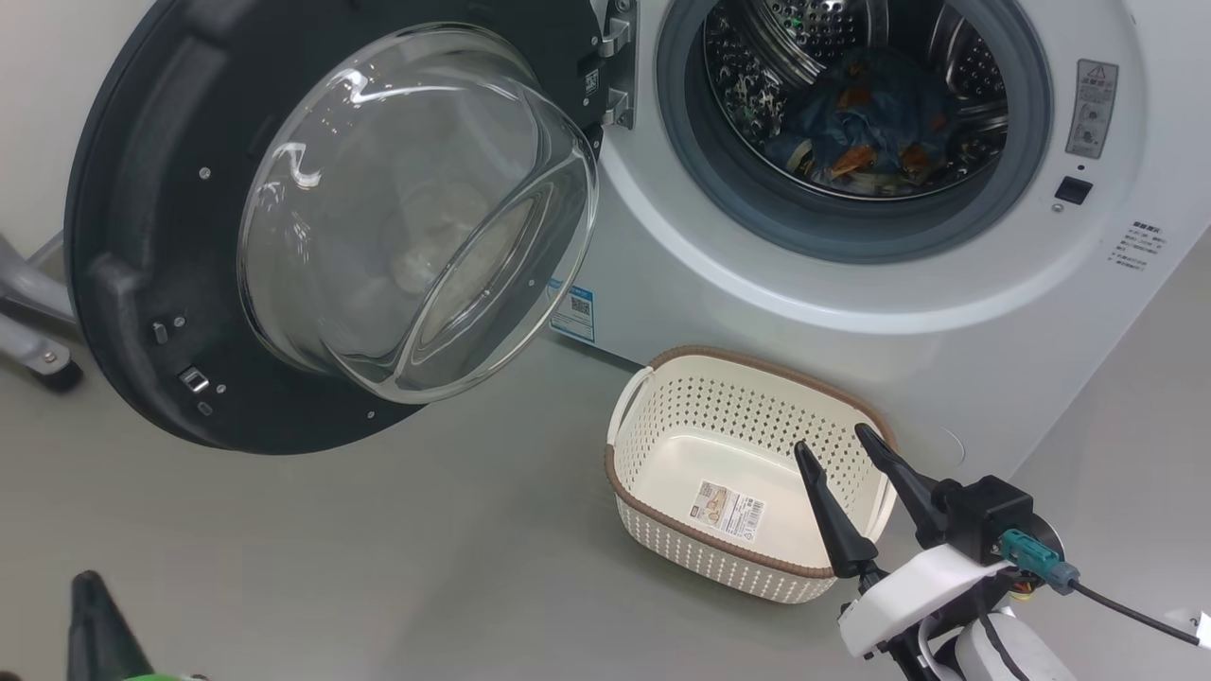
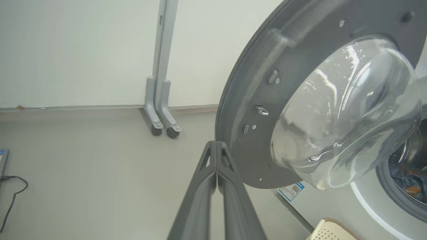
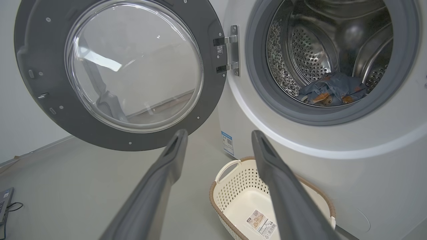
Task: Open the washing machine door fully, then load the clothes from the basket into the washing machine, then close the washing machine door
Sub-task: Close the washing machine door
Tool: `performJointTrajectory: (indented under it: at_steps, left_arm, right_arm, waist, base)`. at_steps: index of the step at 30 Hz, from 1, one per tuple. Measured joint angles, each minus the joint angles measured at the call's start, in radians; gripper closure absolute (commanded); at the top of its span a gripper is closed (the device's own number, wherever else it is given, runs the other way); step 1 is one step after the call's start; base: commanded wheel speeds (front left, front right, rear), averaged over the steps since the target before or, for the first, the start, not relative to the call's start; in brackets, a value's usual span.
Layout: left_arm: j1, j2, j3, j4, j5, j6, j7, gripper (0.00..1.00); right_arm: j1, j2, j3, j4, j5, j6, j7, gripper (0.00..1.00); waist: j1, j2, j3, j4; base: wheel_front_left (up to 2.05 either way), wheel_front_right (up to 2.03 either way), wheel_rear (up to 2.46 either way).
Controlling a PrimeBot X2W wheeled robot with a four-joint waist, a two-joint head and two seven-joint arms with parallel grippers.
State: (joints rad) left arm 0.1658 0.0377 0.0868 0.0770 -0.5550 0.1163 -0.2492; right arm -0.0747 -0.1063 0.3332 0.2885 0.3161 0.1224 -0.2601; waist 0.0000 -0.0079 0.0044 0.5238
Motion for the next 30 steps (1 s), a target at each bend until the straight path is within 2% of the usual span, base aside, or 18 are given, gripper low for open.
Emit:
performJointTrajectory:
  at_steps: [3, 6, 8, 14, 17, 20, 24, 30]
  left_arm:
    - [-0.002, 0.0, 0.048, -0.006, -0.132, 0.0, 0.0, 1.0]
    - [-0.013, -0.001, 0.105, -0.009, -0.331, 0.0, -0.003, 1.0]
    - [-0.035, -0.002, 0.154, -0.015, -0.397, -0.002, -0.003, 1.0]
    - [-0.164, -0.006, 0.267, -0.022, -0.604, -0.073, -0.007, 1.0]
    - [-0.236, -0.004, 0.325, -0.02, -0.683, -0.091, 0.051, 1.0]
    - [-0.314, 0.058, 0.364, 0.007, -0.749, -0.089, 0.12, 1.0]
    - [-0.43, 0.145, 0.426, 0.046, -0.825, -0.062, 0.185, 1.0]
    - [-0.561, 0.218, 0.474, 0.142, -0.887, -0.033, 0.248, 1.0]
  right_arm:
    - [0.0, 0.0, 0.0, 0.002, 0.001, 0.0, 0.0, 0.0]
    - [0.0, 0.0, 0.0, 0.005, 0.001, 0.0, 0.0, 0.0]
    - [0.0, 0.0, -0.001, 0.005, 0.003, 0.0, 0.0, 0.0]
    - [0.001, 0.0, -0.007, 0.008, 0.008, 0.0, 0.0, 0.0]
    - [0.002, 0.0, -0.009, 0.009, 0.008, 0.0, 0.0, 0.0]
    - [0.002, -0.001, -0.011, 0.009, 0.008, 0.0, 0.0, 0.0]
    - [0.003, -0.005, -0.011, 0.009, 0.008, 0.0, 0.0, 0.0]
    - [0.02, -0.013, -0.011, 0.012, 0.006, 0.0, 0.0, 0.0]
  waist:
    - [0.0, 0.0, 0.002, 0.002]
    - [0.0, 0.0, 0.004, 0.004]
    - [0.0, 0.0, 0.005, 0.005]
    - [0.0, 0.0, 0.011, 0.008]
    - [0.0, 0.0, 0.014, 0.009]
    - [0.0, 0.0, 0.024, 0.01]
    - [0.0, 0.0, 0.038, 0.01]
    - [0.0, 0.0, 0.059, 0.005]
  base:
    - [0.0, 0.0, 0.0]
    - [0.0, 0.0, 0.0]
    - [0.0, 0.0, 0.0]
    - [0.0, 0.0, 0.0]
    - [0.0, 0.0, 0.0]
    - [0.0, 0.0, 0.0]
    - [0.0, 0.0, 0.0]
    - [0.0, 0.0, 0.0]
